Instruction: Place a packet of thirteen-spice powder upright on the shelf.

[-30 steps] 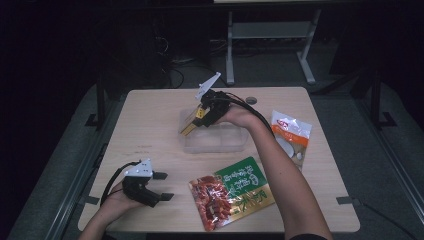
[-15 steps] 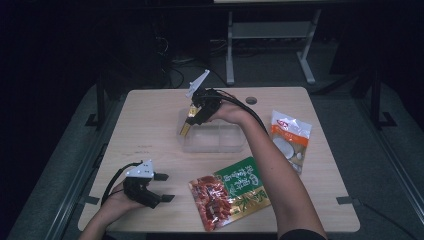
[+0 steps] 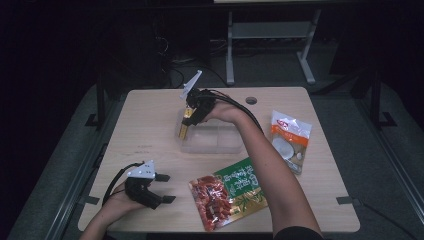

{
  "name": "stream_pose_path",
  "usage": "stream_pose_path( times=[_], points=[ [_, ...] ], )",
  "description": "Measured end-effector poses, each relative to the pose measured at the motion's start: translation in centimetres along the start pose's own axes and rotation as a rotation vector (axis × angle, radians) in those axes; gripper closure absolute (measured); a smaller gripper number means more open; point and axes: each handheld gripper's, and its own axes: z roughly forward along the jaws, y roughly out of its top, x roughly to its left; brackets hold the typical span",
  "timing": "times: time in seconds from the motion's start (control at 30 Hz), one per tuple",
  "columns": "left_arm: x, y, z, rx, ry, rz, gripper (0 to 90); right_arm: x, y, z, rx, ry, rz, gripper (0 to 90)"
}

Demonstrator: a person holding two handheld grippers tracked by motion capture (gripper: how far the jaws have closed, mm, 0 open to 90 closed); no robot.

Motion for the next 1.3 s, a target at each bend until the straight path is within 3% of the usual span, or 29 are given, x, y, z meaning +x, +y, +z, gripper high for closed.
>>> stream_pose_path(
  times=[0.37, 0.5, 0.63, 0.8, 0.9, 1.3],
  points=[
    [-0.1, 0.1, 0.1, 0.004, -0.009, 0.003, 21.0, 0.2, 0.5, 2.3, 0.043, 0.024, -0.012, 31.2],
    [-0.1, 0.1, 0.1, 0.006, -0.01, 0.002, 21.0, 0.3, 0.5, 2.8, 0.056, 0.044, 0.004, 29.6],
    [-0.1, 0.1, 0.2, 0.007, -0.01, 0.004, 21.0, 0.3, 0.6, 2.7, 0.042, 0.047, 0.012, 25.3],
    [-0.1, 0.0, 0.1, 0.004, -0.006, 0.004, 21.0, 0.4, 0.6, 1.4, 0.011, 0.032, 0.033, 21.7],
    [-0.1, 0.1, 0.2, 0.004, -0.002, 0.003, 20.6, 0.5, 0.3, 0.2, -0.04, 0.025, 0.066, 20.5],
    [0.0, 0.2, 0.2, -0.001, 0.006, 0.0, 19.7, 2.2, -2.2, -4.0, -0.127, -0.015, 0.108, 19.8]
  ],
)
